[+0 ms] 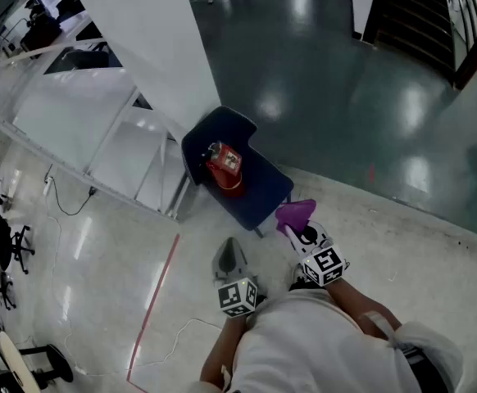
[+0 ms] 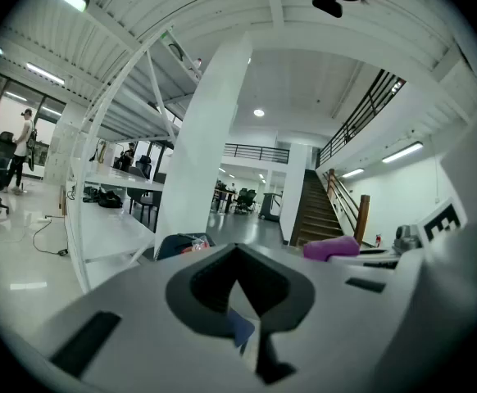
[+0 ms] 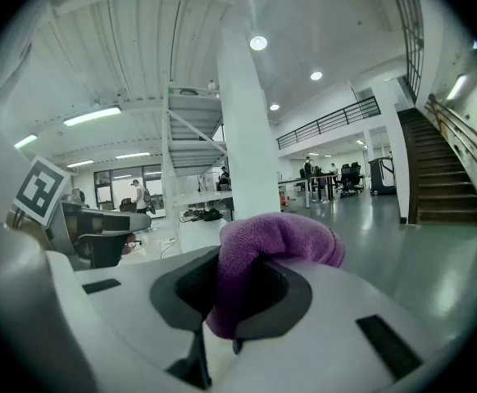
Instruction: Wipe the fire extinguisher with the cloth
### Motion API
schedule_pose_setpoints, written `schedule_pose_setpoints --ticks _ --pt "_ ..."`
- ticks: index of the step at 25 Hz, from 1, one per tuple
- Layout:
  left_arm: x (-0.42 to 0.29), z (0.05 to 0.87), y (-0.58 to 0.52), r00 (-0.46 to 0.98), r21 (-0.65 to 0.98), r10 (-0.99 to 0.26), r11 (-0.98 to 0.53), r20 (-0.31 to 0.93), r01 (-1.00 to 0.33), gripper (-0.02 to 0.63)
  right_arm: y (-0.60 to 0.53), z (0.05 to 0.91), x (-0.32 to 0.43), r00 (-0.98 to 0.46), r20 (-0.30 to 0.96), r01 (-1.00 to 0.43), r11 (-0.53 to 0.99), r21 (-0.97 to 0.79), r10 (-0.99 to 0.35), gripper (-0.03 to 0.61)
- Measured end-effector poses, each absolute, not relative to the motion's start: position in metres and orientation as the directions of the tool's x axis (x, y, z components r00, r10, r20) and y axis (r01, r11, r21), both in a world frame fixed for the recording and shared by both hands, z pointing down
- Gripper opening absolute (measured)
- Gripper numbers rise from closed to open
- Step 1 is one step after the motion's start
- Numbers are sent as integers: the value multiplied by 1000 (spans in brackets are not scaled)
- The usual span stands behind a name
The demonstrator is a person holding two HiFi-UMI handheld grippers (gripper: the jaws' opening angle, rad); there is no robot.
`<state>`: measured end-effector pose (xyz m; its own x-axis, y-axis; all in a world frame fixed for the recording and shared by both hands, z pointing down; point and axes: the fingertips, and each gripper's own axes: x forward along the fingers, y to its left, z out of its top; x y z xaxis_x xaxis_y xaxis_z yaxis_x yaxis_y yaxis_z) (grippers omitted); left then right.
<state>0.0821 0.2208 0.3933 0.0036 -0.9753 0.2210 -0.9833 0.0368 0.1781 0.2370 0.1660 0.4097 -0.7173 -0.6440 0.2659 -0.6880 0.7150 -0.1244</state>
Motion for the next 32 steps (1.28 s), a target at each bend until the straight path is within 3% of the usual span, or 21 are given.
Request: schedule_pose_setpoints --ticks 14,26,32 --pt "95 395 215 -1 187 -977 42 213 -982 6 160 416 241 -741 261 -660 743 -111 -619 55" --pt "71 413 185 -103 150 -969 138 224 -979 6 121 439 214 -806 274 -560 825 -70 -524 55" --pt "36 432 145 -24 151 -974 59 224 -987 5 87 463 173 -787 290 -578 815 -39 -544 55"
